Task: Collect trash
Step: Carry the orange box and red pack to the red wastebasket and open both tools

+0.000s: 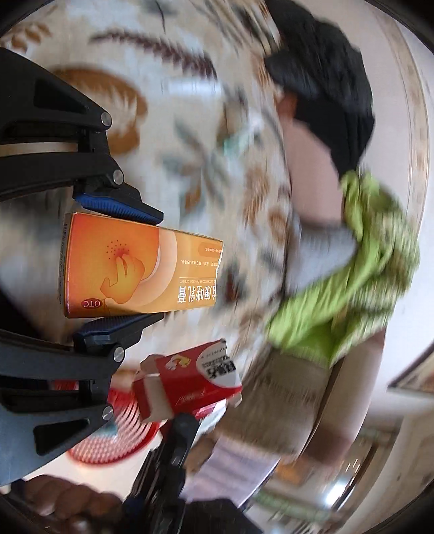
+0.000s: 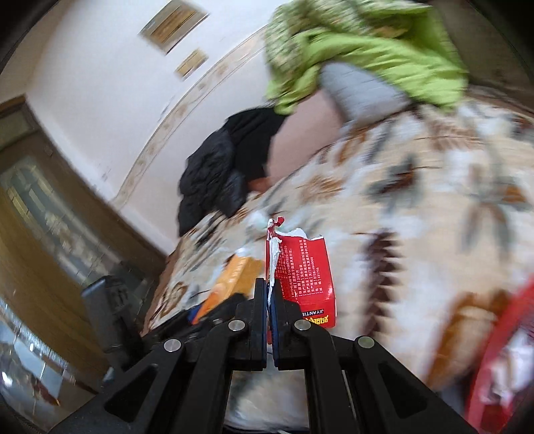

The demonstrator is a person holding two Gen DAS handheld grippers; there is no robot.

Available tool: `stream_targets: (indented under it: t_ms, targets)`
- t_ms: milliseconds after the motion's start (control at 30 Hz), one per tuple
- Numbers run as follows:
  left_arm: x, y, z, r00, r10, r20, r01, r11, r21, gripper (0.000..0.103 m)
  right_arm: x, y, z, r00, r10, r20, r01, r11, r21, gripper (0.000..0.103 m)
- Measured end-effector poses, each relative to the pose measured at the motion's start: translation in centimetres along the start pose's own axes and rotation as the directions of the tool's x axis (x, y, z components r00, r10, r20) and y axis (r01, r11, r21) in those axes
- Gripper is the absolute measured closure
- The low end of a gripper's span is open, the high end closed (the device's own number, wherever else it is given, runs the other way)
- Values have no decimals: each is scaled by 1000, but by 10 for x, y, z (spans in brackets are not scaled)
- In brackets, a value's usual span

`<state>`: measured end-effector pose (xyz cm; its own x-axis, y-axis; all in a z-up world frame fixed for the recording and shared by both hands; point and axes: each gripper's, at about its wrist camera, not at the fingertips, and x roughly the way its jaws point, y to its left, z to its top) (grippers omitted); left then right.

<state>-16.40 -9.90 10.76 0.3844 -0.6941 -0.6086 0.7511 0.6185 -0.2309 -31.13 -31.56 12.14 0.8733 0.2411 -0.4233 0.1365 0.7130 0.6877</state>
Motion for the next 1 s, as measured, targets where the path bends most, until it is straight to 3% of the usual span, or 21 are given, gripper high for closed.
stream_targets:
  t_ms: [100,233,433,467,500,533,600,700,1000]
  targets:
    - [7,-54,-2,995,-93,-36,95,993,69,53,-53,-32,-1,995,-85,57,82,995,49,100]
    - [26,-124,-5,966,-222,-132,238,964,121,53,-109,-69,-9,980,-167,107,153,980,124,100]
    - [61,-196,-13,918,-297,-263,340,930,137,52,-151,-117,-23,959,-249,136,210,946,248,97]
    - [66,-204,-14,912,-299,-279,348,927,143,47,-155,-123,-25,955,-264,134,221,938,268,96]
    - [71,-214,-16,908,-298,-296,353,923,152,43,-159,-131,-28,951,-279,133,234,931,282,90]
    - [76,-220,-17,904,-292,-311,353,921,163,35,-162,-138,-29,948,-290,133,241,924,296,69]
    - [78,-226,-18,905,-284,-316,349,922,170,34,-167,-145,-30,943,-302,143,245,916,319,56]
    - [75,-223,-15,907,-288,-308,347,925,156,34,-171,-143,-27,938,-308,158,255,924,286,56]
    - [47,-158,-15,957,-159,-242,190,975,113,33,-128,-103,-9,969,-213,121,189,964,188,56]
